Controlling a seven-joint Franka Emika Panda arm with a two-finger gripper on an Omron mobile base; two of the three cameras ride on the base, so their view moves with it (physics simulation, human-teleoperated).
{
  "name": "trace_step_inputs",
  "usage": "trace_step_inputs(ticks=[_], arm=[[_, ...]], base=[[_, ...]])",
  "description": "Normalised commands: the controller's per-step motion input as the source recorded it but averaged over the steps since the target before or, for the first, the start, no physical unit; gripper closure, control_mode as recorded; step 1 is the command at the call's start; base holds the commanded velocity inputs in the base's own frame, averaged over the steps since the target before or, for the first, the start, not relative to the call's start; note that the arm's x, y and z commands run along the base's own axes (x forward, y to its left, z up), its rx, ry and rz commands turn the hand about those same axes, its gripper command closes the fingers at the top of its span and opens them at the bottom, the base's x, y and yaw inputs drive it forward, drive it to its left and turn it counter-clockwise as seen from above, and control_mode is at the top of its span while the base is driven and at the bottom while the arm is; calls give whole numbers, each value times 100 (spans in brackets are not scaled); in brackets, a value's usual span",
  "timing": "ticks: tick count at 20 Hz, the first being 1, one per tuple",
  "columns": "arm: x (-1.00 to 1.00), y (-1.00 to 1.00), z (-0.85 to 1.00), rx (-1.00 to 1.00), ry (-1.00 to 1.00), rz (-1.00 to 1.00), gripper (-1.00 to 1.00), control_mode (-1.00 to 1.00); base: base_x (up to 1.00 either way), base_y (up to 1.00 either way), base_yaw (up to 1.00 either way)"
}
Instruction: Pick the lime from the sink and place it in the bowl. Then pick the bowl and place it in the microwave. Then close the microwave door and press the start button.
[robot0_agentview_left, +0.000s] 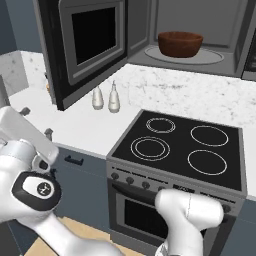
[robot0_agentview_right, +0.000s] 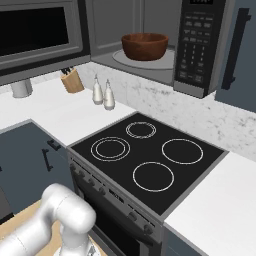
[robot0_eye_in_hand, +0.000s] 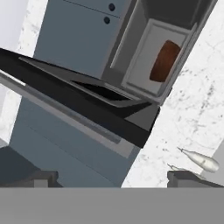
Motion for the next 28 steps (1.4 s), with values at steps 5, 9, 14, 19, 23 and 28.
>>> trace_step_inputs(ticks=[5,9,14,19,23,28], arm=[[65,22,-21,0,-9,0,-100,-100],[67,19,-23,0,-13,0,-100,-100],[59,0,-6,1,-10,-1,-100,-100],[47,-17,0,6,-8,0,-100,-100],[64,-3,-6,8,-3,0,-100,-100],[66,-1,-10,10,-5,0,-100,-100]], base=[[0,0,0],[0,0,0],[0,0,0],[0,0,0],[0,0,0],[0,0,0]])
